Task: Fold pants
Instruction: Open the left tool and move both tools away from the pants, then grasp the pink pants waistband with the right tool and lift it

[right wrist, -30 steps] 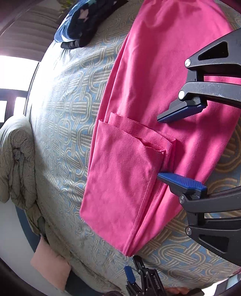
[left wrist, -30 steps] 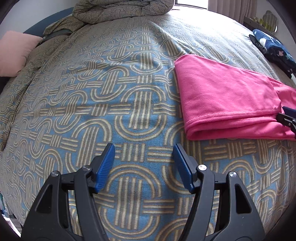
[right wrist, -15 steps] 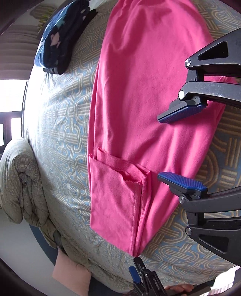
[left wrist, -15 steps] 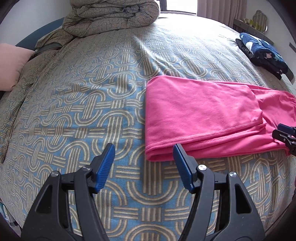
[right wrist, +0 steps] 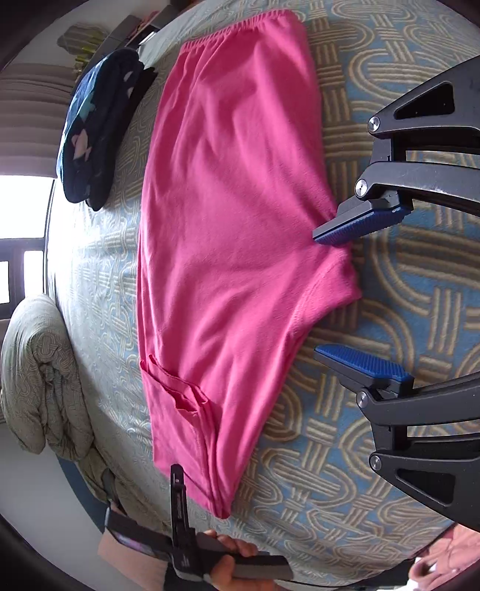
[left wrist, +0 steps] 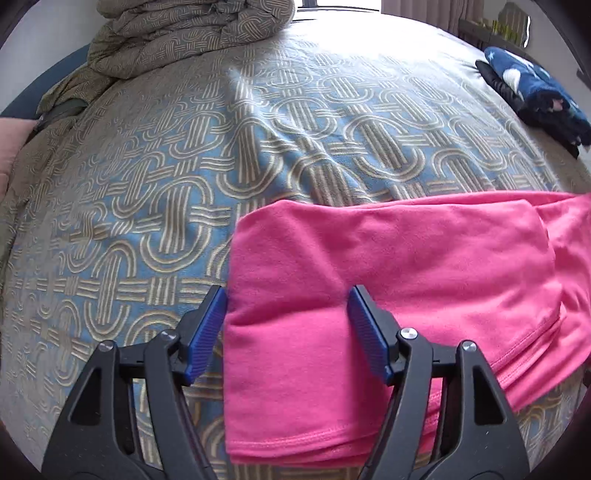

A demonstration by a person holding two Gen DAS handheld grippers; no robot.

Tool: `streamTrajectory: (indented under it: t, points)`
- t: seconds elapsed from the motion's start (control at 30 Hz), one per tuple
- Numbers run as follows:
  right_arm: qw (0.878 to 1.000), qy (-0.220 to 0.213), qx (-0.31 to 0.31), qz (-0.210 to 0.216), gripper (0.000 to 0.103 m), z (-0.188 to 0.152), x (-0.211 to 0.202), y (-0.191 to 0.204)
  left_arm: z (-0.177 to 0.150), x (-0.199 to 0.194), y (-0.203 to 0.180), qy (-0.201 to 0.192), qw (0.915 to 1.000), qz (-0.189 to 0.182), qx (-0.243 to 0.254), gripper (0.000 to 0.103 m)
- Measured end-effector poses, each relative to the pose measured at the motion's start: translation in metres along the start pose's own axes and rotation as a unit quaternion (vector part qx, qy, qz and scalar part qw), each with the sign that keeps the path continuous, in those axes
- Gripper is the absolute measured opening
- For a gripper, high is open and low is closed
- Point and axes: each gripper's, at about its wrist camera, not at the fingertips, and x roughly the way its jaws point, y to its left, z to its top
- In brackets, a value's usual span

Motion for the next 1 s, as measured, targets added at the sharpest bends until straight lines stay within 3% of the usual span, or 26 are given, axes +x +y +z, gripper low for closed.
streamTrajectory:
  t: [0.1, 0.2, 0.33, 0.5, 0.6, 0.73, 0.93, 1.0]
  points:
    - [1.000, 0.009, 0.003, -0.013, 0.058, -0.007, -0.004, -0.004, -0.001, -0.008, 0.015, 0.020, 0.9976, -0.030, -0.059, 0.070]
    - [1.000, 0.000, 0.027, 0.014, 0.058, -0.009, -0.012, -0.016, -0.004, -0.034, 0.003, 0.001, 0.9963, -0.057, -0.064, 0.068]
    - [0.997, -0.032, 0.063, 0.036, 0.058, -0.004, -0.028, -0.038, -0.007, -0.073, -0.056, -0.024, 0.9923, -0.121, 0.013, 0.068]
    - [0.986, -0.063, 0.154, 0.024, 0.063, -0.005, -0.044, -0.090, -0.019, -0.097, -0.155, -0.034, 0.9751, -0.158, 0.151, 0.068]
    - [0.973, -0.073, 0.220, 0.008, 0.064, -0.013, -0.048, -0.128, -0.024, -0.095, -0.196, -0.027, 0.9663, -0.163, 0.197, 0.068]
    - [0.948, -0.084, 0.306, -0.006, 0.068, -0.026, -0.048, -0.180, -0.029, -0.095, -0.230, -0.010, 0.9606, -0.176, 0.215, 0.068]
    - [0.907, -0.101, 0.408, 0.034, 0.068, -0.044, -0.037, -0.238, -0.028, -0.098, -0.262, -0.007, 0.9577, -0.168, 0.233, 0.068]
    - [0.899, -0.111, 0.420, 0.049, 0.068, -0.045, -0.036, -0.246, -0.028, -0.097, -0.268, -0.005, 0.9585, -0.162, 0.235, 0.068]
